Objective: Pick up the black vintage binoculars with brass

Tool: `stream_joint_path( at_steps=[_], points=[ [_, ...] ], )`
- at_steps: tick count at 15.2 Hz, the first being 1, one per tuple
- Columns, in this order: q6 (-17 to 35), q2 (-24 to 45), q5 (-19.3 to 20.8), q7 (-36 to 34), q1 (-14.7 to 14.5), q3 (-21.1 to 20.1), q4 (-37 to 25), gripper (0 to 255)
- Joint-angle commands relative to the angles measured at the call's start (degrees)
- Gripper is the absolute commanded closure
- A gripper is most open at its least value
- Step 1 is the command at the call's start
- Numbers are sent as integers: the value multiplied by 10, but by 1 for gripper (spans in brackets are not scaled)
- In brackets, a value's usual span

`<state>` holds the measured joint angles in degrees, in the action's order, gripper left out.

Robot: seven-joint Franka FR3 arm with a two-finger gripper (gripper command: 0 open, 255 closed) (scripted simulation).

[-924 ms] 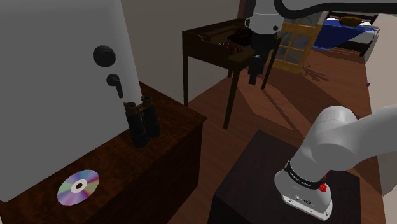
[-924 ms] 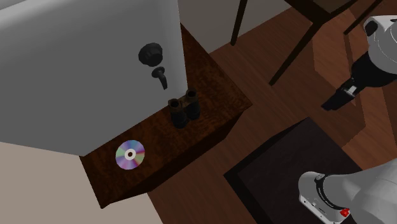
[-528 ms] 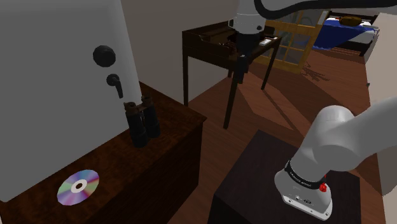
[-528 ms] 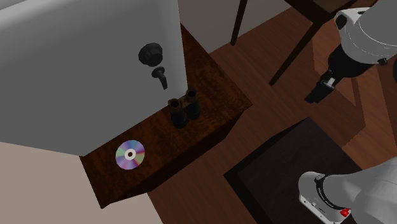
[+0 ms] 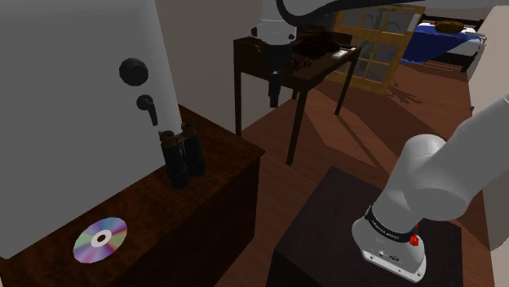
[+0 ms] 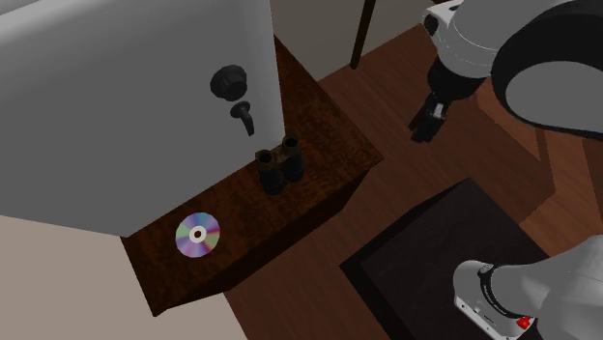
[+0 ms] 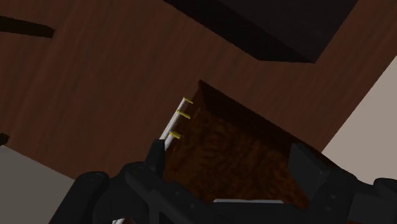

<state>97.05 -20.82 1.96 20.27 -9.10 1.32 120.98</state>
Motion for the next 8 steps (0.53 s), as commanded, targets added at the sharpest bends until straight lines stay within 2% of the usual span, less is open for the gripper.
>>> stream_joint_path(
  at_steps=[1, 8],
  points=[
    [7, 37, -6, 22, -13, -6, -32, 0],
    [15, 158, -20, 97, -49, -30, -150, 0]
  ],
)
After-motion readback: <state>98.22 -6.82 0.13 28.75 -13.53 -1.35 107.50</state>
